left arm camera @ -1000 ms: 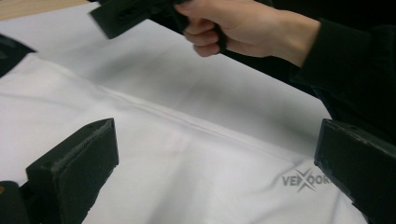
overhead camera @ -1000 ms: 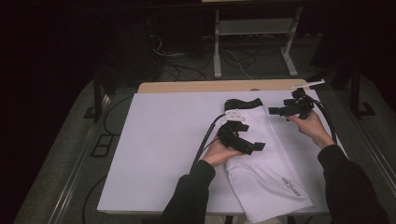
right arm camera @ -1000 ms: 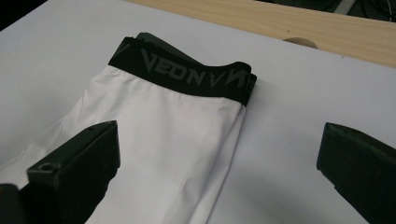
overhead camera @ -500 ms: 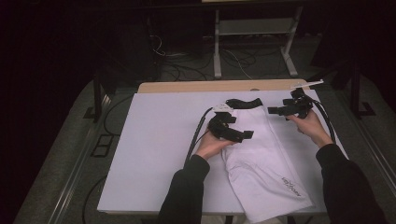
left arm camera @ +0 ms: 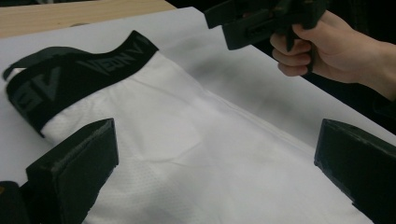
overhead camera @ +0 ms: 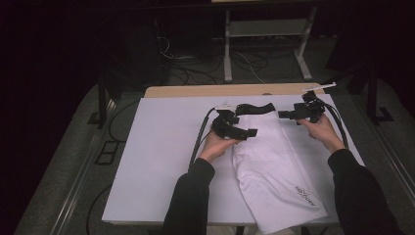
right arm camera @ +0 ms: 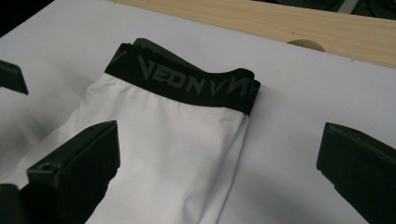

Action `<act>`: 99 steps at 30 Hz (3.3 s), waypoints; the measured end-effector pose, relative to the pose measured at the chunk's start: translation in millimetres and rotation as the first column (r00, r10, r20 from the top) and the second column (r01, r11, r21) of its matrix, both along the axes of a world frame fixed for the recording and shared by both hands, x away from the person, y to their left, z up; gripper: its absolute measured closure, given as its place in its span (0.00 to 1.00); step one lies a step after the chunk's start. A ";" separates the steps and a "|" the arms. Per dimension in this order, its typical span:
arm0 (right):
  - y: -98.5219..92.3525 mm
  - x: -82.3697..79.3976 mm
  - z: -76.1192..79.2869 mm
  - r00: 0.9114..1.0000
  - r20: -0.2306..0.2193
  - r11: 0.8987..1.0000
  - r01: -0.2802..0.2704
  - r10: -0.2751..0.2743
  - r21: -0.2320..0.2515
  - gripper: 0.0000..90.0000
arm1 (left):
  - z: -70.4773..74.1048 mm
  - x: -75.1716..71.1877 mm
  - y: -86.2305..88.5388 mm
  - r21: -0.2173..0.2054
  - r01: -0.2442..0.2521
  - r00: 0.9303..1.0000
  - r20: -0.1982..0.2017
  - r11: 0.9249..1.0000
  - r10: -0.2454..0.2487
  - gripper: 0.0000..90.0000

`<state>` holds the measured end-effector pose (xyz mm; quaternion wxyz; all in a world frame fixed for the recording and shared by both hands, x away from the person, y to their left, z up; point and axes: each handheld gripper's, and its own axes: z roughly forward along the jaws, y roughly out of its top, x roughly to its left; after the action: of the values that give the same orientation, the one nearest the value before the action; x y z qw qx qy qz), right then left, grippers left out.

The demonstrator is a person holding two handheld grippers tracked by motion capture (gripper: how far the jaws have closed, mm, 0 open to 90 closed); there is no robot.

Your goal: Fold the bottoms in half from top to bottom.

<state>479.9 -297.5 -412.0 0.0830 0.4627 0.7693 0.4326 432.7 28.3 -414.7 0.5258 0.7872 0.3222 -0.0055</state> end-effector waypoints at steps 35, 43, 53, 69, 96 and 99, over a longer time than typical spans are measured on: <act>2.2 21.3 -23.9 0.992 -0.114 0.999 0.047 -0.045 0.015 0.07 | -41.0 60.6 11.7 0.025 -0.150 0.974 -0.167 0.988 0.152 0.00; 10.9 24.3 -28.4 0.989 -0.150 1.000 0.015 -0.014 0.002 0.18 | -45.8 64.2 12.0 0.013 -0.149 0.967 -0.206 0.989 0.148 0.08; 13.7 25.1 -34.1 0.978 -0.210 1.000 -0.001 -0.002 -0.014 0.40 | -47.0 64.2 10.7 0.026 -0.144 0.961 -0.234 0.989 0.146 0.27; 18.6 24.2 -38.9 0.963 -0.270 1.000 0.006 -0.002 0.011 0.83 | -48.8 63.3 5.7 0.065 -0.169 0.951 -0.252 0.984 0.180 0.72; 22.2 -18.7 -12.5 0.993 -0.118 0.999 0.034 -0.033 0.007 0.98 | -15.6 32.3 -4.0 0.093 -0.152 0.983 -0.090 0.984 0.160 0.98; 21.6 -26.8 -10.1 0.995 -0.091 0.999 0.034 -0.032 0.012 0.98 | -14.8 28.0 -2.4 0.085 -0.148 0.984 -0.087 0.985 0.156 0.98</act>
<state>453.2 -275.9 -422.1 0.0520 0.4951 0.7616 0.4149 460.7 25.9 -429.5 0.4776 0.7793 0.4056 0.0105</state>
